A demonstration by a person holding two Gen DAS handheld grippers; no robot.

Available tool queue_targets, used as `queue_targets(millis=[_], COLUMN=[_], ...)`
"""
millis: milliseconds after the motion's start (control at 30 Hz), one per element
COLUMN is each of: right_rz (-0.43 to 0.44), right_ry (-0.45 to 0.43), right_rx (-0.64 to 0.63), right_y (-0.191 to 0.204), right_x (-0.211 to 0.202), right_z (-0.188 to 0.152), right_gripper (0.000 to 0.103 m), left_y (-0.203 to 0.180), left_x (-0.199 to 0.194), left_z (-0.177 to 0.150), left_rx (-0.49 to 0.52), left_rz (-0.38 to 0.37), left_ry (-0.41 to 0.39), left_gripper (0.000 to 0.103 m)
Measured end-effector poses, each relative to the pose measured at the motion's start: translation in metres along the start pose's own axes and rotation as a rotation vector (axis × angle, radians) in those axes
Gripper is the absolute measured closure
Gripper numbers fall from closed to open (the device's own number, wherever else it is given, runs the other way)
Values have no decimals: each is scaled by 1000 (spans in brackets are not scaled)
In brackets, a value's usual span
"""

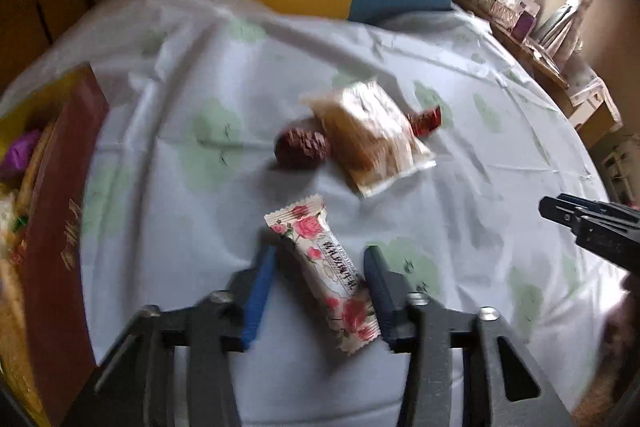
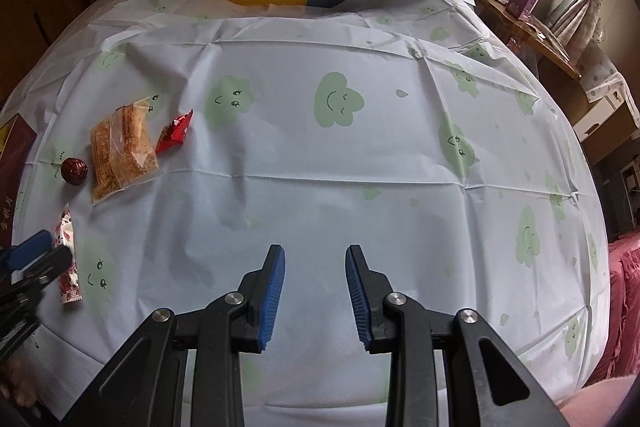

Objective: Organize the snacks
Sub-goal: 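Grasp the white pink-rose bar with the left tool, then grasp the small red wrapped candy with the right tool while the left tool holds the rose bar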

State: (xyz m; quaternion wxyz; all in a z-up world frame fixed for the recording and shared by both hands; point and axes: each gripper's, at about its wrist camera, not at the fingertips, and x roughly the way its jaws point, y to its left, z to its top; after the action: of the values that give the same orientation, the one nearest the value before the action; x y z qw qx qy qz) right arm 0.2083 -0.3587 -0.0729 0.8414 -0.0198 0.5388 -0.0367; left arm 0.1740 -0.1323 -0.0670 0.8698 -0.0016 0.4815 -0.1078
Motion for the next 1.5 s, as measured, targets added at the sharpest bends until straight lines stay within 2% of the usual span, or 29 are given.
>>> queue_targets(millis=[133,433,567,767,867,1000,1200,1300,1500], right_rz=[6,2,14,9,43,156,345,357,374], right_ry=[-6,-2,-12,-24,-34,-31,-42,-52,1], right_rx=[-2,-36,-49,-94,-90,-35,145,210,395], right_y=[0,7,10,20,21,22,30,43,55], right_x=[0,2,0,-1,-4,-9,-13,-4,37], right_z=[1,-2,-2,-5,-5,0,28,44,63], right_gripper=[71,71,71,71,71,71,71,71,73], left_y=[2,9,12,4,7,8,11,12,15], left_x=[-8,-38,-45,-43,-43,-44,-44,-44,-43], left_z=[-14,-66,-88,-95,-96,-99,-99,-99,-98], left_rx=[48,159,201,246,239,238,216,207,192], left_rz=[-16,0,15,52,38,33,6,-5,-22], left_ry=[-38,-110,-175,-236,-250,-271,-277,-277,-279], left_gripper=[80,79,78,78,78,78,78,78,78])
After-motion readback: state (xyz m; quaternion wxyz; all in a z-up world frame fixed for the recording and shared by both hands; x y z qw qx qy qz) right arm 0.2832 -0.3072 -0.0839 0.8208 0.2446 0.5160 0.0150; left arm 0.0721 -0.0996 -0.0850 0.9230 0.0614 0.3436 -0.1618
